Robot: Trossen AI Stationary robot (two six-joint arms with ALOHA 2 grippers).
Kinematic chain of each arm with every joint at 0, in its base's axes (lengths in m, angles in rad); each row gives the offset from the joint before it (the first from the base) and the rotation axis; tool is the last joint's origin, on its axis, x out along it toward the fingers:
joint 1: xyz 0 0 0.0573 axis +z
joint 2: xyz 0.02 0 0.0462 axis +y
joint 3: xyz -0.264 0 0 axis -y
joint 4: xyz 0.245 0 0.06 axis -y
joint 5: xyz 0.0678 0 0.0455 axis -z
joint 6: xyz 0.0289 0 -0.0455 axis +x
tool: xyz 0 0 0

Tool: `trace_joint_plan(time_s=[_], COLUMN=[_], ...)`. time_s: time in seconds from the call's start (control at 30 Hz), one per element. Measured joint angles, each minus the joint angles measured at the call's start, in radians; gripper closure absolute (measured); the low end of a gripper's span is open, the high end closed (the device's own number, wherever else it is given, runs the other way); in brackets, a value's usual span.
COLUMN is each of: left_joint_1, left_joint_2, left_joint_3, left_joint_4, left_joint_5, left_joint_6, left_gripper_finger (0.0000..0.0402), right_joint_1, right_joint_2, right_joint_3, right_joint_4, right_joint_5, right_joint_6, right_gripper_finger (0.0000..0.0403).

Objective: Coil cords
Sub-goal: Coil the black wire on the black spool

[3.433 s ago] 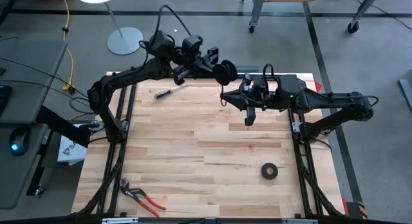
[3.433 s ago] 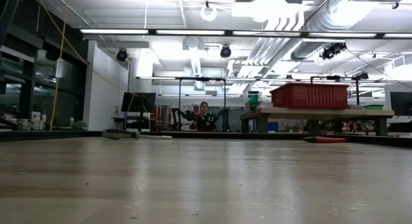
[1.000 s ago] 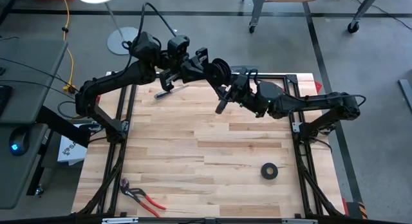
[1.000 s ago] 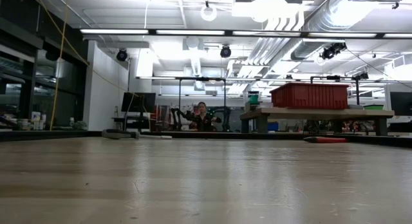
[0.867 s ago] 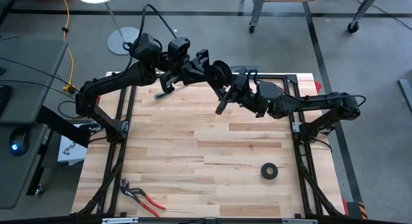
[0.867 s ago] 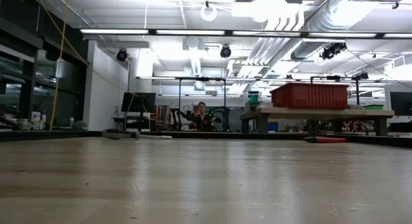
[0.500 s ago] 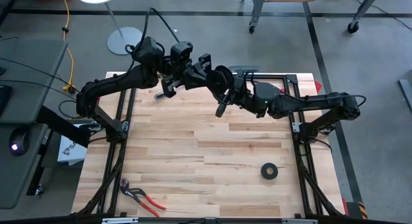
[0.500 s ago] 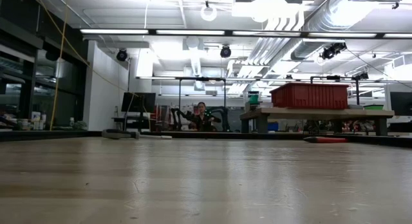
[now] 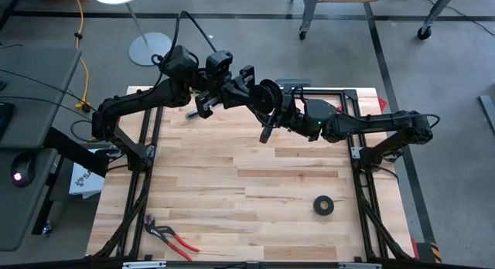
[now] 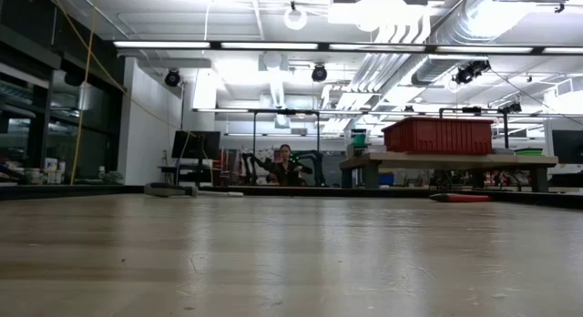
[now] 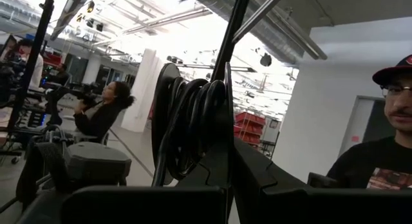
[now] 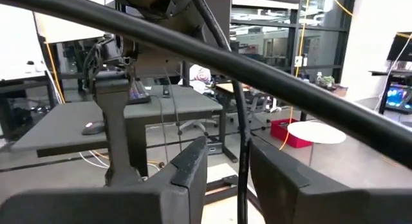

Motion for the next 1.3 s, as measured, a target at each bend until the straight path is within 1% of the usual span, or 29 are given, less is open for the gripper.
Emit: trace_joint_plan(time_s=[0.1, 0.23, 0.27, 0.33, 0.47, 0.6, 0.67, 0.83, 1.0, 1.2, 1.3], left_joint_1=[0.000, 0.001, 0.001, 0.001, 0.018, 0.078, 0.115, 0.204, 0.278, 0.324, 0.332], left_joint_2=[0.000, 0.000, 0.000, 0.000, -0.004, -0.029, -0.046, -0.092, -0.157, -0.242, -0.284], left_joint_3=[0.000, 0.000, 0.000, 0.000, 0.000, 0.000, 0.000, 0.000, 0.000, 0.000, 0.000], left_joint_4=[-0.001, 0.000, 0.000, -0.002, -0.001, -0.011, -0.053, -0.249, -0.477, -0.800, -0.948], left_joint_5=[-0.002, -0.002, -0.002, -0.002, -0.005, -0.008, -0.010, -0.011, 0.002, 0.000, -0.025], left_joint_6=[0.000, 0.000, 0.000, 0.000, 0.033, 0.071, 0.095, 0.197, 0.288, 0.413, 0.468], left_gripper_finger=[0.0401, 0.0401, 0.0401, 0.0401, 0.0401, 0.0401, 0.0402, 0.0401, 0.0401, 0.0401, 0.0401], right_joint_1=[0.000, 0.000, -0.001, -0.002, 0.001, 0.025, 0.039, 0.080, 0.103, 0.114, 0.114], right_joint_2=[0.000, 0.000, 0.000, 0.000, 0.000, 0.000, 0.000, 0.000, -0.001, -0.024, -0.040], right_joint_3=[0.000, 0.000, 0.000, 0.000, 0.000, 0.000, 0.000, 0.000, 0.000, 0.000, 0.000], right_joint_4=[0.000, -0.003, -0.007, -0.012, -0.011, -0.022, -0.027, -0.031, -0.062, -0.147, -0.181], right_joint_5=[0.008, 0.061, 0.073, 0.098, 0.107, 0.100, 0.077, 0.070, 0.069, 0.059, 0.038], right_joint_6=[-0.018, -0.027, -0.033, -0.034, 0.018, 0.069, 0.102, 0.111, 0.160, 0.199, 0.217], right_gripper_finger=[0.0322, 0.0382, 0.0392, 0.0394, 0.0399, 0.0400, 0.0401, 0.0402, 0.0402, 0.0402, 0.0402])
